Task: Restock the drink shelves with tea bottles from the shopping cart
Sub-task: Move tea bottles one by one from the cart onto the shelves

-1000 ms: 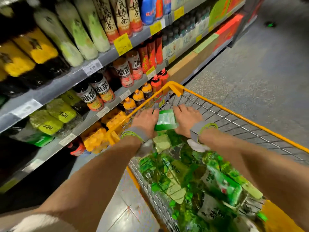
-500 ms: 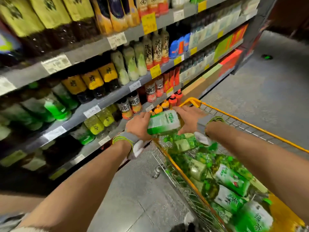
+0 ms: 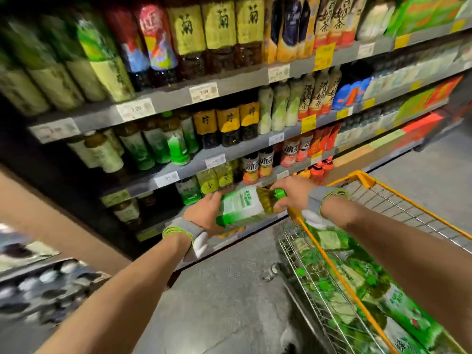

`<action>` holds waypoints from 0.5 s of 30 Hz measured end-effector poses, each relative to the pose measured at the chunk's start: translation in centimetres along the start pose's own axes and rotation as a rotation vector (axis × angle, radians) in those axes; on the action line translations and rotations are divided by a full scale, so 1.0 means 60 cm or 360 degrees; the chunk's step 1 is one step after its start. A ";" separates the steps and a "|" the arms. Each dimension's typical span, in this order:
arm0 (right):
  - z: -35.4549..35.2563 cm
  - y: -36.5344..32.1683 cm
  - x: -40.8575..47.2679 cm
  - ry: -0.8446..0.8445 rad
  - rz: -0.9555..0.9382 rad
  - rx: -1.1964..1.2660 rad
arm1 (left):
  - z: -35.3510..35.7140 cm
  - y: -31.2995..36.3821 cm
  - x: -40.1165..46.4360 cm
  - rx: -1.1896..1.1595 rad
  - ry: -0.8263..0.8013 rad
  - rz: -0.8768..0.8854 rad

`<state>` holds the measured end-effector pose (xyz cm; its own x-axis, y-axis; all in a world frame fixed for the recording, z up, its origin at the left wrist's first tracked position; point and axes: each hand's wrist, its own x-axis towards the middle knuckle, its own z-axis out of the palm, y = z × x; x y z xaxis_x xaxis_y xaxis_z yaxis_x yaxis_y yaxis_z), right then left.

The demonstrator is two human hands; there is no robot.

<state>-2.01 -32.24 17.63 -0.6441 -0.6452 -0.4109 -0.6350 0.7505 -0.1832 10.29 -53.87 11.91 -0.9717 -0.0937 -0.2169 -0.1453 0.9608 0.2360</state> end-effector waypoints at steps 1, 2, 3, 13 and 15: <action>0.004 -0.007 0.005 0.0012 -0.0017 0.0035 | 0.003 -0.007 -0.005 0.0010 -0.0012 -0.0030; 0.006 -0.024 0.020 0.0041 -0.0064 0.0060 | 0.009 -0.028 -0.008 0.0005 -0.0021 -0.0088; 0.008 -0.038 0.032 0.0064 -0.0096 0.0069 | 0.014 -0.046 -0.008 -0.0007 -0.0033 -0.0131; 0.099 -0.147 0.231 0.0201 -0.0412 0.0034 | 0.112 -0.247 0.014 -0.0030 0.0138 -0.0499; 0.126 -0.162 0.274 0.0256 -0.0477 0.0008 | 0.146 -0.287 0.027 -0.0066 0.0198 -0.0561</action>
<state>-3.20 -49.06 5.89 -0.4886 -0.8512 -0.1919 -0.8044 0.5246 -0.2788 12.87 -68.28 -0.81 -0.8755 -0.4501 -0.1756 -0.4798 0.8528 0.2062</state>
